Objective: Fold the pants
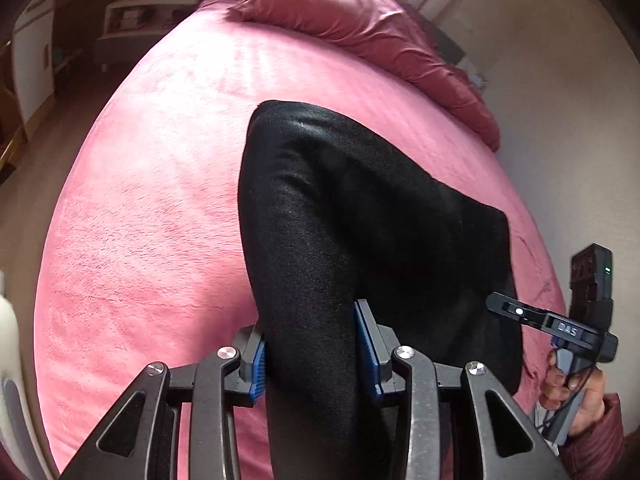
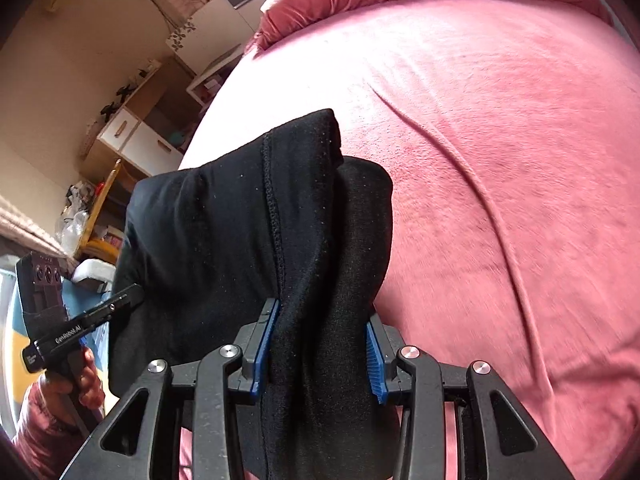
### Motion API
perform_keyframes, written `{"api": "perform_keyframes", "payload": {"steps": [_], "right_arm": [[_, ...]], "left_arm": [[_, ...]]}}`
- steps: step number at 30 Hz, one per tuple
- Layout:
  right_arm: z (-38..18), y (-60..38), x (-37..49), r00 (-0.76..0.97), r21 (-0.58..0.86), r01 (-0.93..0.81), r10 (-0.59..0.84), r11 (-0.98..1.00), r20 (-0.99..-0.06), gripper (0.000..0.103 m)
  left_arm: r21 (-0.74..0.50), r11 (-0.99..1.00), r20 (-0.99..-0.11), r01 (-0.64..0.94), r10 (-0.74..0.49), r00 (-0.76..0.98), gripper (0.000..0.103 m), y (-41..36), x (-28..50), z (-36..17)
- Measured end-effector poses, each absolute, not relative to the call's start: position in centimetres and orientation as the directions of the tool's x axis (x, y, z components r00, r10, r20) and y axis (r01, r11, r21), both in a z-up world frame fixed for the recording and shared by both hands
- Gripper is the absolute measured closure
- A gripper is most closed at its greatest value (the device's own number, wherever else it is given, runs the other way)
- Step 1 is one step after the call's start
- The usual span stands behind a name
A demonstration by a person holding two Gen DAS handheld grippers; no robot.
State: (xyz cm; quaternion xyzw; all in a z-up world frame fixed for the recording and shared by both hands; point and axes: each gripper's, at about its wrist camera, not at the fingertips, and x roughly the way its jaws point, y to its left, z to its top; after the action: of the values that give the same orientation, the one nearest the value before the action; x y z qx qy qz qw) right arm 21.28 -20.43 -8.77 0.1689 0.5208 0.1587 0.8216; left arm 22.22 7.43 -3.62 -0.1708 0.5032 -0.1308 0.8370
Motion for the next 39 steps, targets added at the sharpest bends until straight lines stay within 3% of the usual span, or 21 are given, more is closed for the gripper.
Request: {"api": "perform_keyframes", "payload": {"steps": [5,13,18,30,39], "right_arm": [[-11.9,-20.1,23.1,0.382,0.423,-0.055,0.411,0.905,-0.828,0.058],[-13.2,-21.7,22.0,0.387,0.481,-0.019,0.450,0.877,-0.805,0.041],[-12.3,-22.7,21.0,0.402,0.432,-0.013,0.400,0.902,-0.823,0.030],[-7.5,-21.3,17.2,0.506,0.211,-0.041,0.203,0.977,-0.839,0.028],[-5.4,-20.9,13.4,0.553,0.182,-0.017,0.161,0.983,-0.817,0.027]], "left_arm": [[-0.420,0.908,-0.816,-0.004,-0.376,0.439,0.053,8.2,23.4,-7.7],[-0.365,0.930,-0.819,-0.044,-0.299,0.489,0.038,7.5,22.3,-7.2],[-0.227,0.973,-0.820,-0.039,-0.169,0.547,0.039,6.2,20.0,-5.1],[-0.150,0.989,-0.748,-0.011,-0.107,0.655,0.039,3.3,14.4,-1.5],[-0.139,0.990,-0.727,-0.012,-0.094,0.681,0.039,3.3,12.1,-0.1]]}}
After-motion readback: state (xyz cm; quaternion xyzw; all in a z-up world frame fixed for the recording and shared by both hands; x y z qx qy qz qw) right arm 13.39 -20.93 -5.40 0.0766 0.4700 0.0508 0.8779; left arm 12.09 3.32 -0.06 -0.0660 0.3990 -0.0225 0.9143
